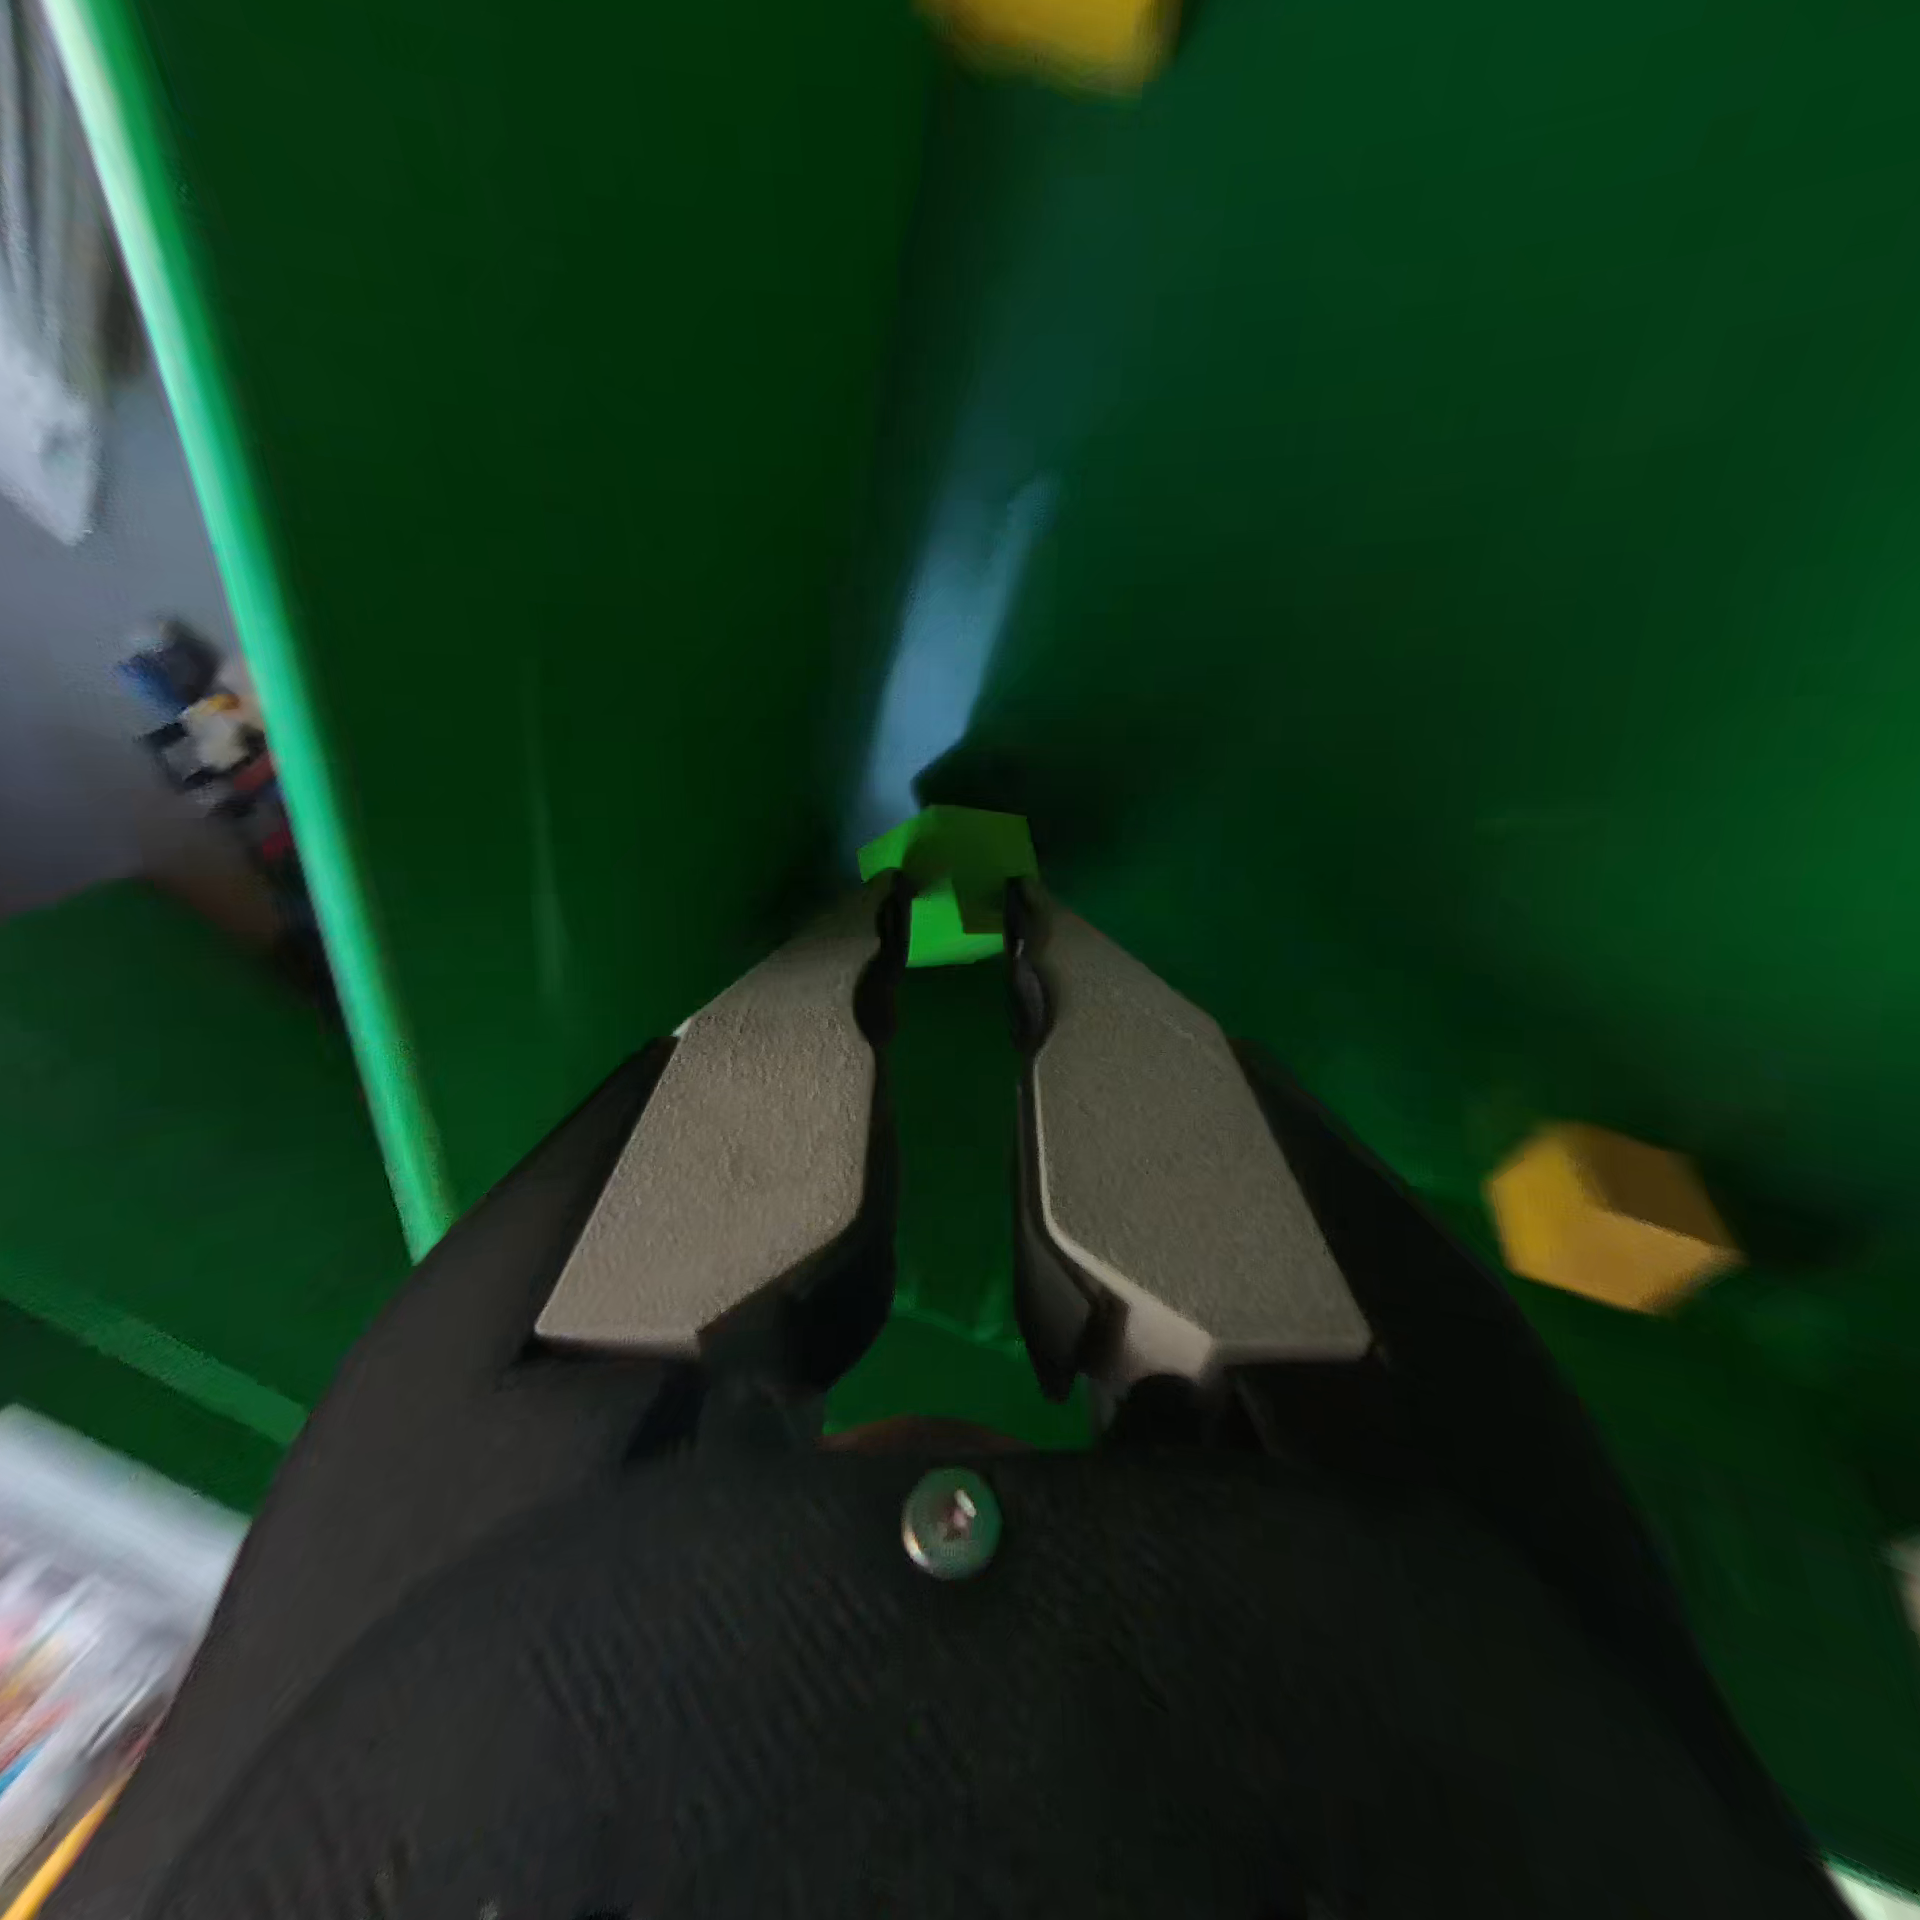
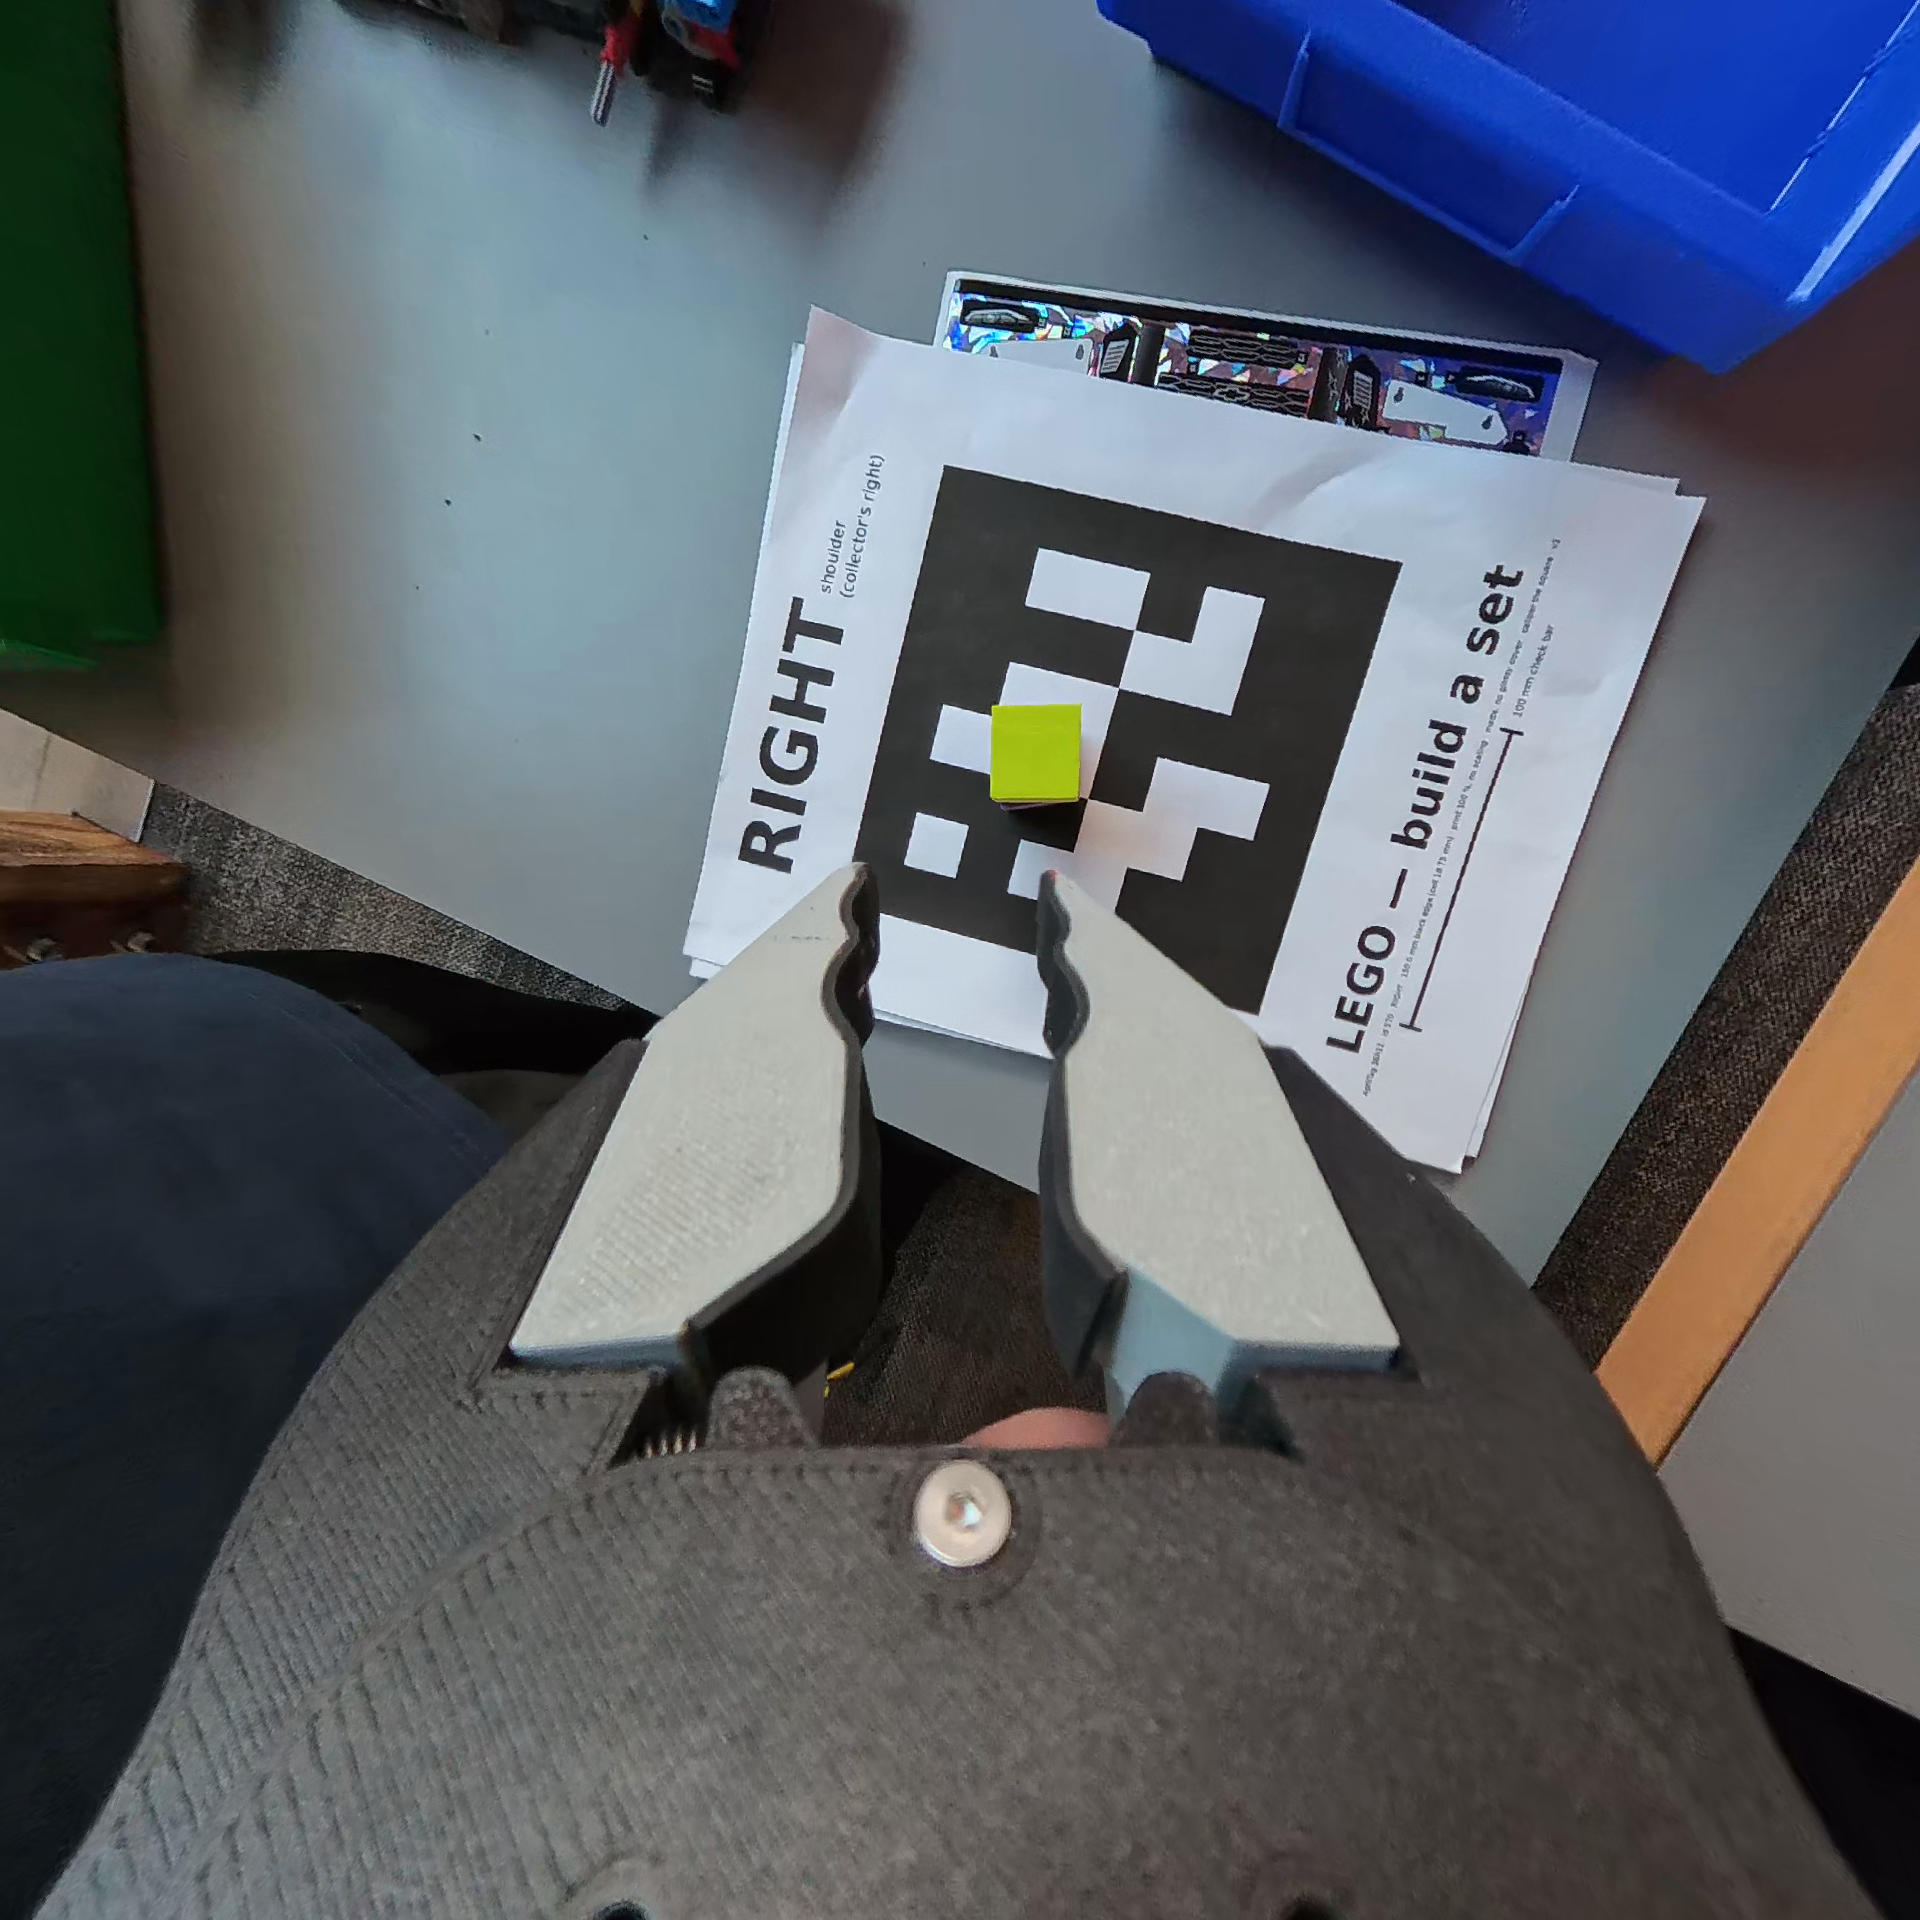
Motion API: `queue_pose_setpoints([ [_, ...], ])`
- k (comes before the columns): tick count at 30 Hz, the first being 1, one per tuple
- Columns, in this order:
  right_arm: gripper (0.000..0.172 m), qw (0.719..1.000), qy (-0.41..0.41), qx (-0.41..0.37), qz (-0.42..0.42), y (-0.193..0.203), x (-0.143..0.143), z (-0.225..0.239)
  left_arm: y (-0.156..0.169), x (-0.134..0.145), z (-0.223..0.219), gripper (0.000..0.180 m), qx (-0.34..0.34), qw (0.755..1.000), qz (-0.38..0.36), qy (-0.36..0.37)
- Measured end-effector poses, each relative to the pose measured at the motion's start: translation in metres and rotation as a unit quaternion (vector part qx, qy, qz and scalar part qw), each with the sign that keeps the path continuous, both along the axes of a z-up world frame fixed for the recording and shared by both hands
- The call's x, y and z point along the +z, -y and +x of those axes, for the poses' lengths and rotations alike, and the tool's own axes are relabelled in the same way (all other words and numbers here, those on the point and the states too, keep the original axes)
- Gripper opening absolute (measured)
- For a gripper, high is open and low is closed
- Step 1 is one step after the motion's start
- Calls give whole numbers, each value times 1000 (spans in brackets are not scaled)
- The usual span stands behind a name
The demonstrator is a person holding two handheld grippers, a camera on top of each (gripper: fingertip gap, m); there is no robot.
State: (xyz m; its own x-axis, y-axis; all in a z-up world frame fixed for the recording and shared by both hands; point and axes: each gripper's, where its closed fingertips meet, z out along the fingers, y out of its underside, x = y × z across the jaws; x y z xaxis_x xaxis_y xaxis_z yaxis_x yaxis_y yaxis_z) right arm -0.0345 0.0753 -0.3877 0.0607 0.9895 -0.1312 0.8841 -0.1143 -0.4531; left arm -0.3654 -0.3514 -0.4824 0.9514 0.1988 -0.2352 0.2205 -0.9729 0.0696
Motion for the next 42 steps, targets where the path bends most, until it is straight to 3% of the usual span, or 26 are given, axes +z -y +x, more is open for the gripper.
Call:
queue_pose_setpoints([
  [3,28,1000,-3,4,-6,2,0,-4,-56,23,49,17,1,976,185,112],
  [4,28,1000,-3,6,-7,3,-1,-5,-61,30,52,17,14,971,209,117],
  [9,28,1000,0,20,-12,7,-6,-9,-50,31,44,17,67,970,211,103],
  [18,29,999,-6,35,-38,22,-3,-14,-60,0,90,15,47,971,197,126],
  [25,32,989,-34,78,-118,70,16,-30,-71,25,95,15,71,959,249,115],
  [28,33,983,-52,113,-133,98,31,-45,-88,58,99,15,136,917,344,150],
  [33,34,967,-96,196,-134,159,68,-77,-132,140,117,14,220,785,519,258],
  [39,39,943,-149,284,-83,211,109,-114,-180,203,170,14,217,682,590,374],
  [42,41,938,-154,302,-76,223,111,-121,-194,212,187,14,220,656,601,400],
])
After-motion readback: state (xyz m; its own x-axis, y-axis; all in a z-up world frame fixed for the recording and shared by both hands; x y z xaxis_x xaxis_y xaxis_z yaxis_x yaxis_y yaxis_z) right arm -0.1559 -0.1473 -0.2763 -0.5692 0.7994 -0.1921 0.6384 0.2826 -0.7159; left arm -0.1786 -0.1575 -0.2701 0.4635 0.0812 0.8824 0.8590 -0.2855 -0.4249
